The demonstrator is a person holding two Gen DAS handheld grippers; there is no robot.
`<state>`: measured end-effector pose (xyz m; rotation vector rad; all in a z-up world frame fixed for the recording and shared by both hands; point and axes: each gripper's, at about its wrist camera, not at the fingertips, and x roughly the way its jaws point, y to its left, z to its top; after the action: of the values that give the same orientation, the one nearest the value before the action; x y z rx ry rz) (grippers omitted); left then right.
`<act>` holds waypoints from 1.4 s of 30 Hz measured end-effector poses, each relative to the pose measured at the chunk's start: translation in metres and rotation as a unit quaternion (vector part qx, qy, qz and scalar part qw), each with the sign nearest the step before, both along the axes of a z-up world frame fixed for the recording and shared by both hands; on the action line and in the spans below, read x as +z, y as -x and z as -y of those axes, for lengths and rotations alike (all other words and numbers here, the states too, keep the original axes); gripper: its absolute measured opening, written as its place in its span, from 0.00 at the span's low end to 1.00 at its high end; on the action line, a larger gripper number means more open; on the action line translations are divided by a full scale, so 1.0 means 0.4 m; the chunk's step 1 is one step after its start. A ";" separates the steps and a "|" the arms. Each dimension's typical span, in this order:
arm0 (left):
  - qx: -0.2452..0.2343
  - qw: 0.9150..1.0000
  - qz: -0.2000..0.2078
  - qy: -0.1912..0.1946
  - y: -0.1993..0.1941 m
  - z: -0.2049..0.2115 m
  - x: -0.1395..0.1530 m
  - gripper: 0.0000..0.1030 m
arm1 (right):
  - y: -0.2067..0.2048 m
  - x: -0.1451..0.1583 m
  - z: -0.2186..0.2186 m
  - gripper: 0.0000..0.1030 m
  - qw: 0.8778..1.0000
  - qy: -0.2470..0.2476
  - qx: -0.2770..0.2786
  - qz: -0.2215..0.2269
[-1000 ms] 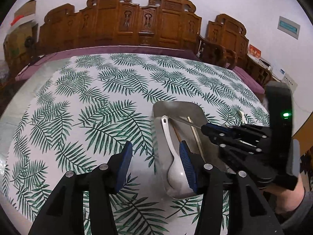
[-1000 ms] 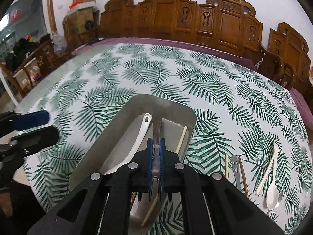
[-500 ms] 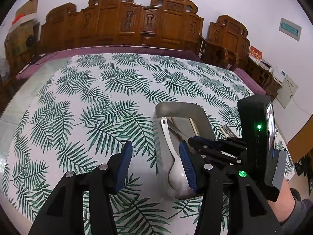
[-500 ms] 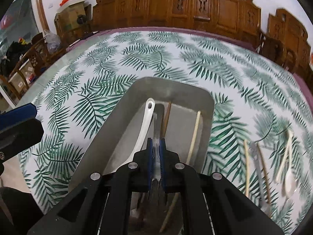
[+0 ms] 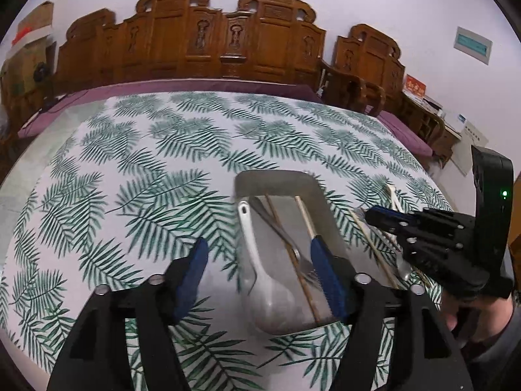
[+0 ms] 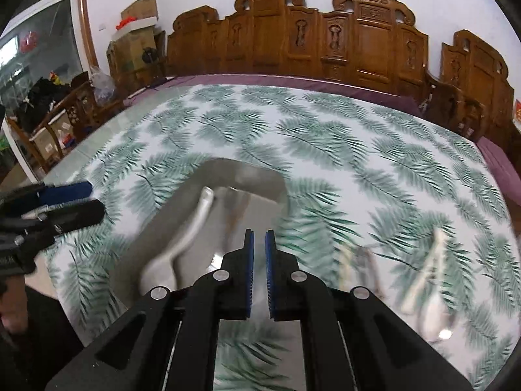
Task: Organize utensils
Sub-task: 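Lower the metal fork into the grey tray and open the right tool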
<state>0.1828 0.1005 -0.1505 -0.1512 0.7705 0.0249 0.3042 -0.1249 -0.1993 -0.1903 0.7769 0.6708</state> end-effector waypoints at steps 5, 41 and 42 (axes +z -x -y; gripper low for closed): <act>-0.020 1.000 0.004 -0.001 -0.013 0.061 0.001 0.73 | -0.025 -0.022 0.130 0.08 1.000 0.012 -0.027 -0.004; -0.086 0.996 -0.020 -0.009 -0.050 0.261 -0.059 0.73 | -0.042 -0.201 0.167 0.15 0.995 0.086 -0.007 -0.058; -0.087 0.996 -0.020 -0.010 -0.050 0.263 -0.060 0.73 | -0.043 -0.201 0.169 0.12 0.995 0.084 -0.008 -0.060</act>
<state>0.2027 -0.0045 -0.1745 -0.0651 0.8211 -0.1297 0.3216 -0.1925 -0.2797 -0.2991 0.9507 0.6057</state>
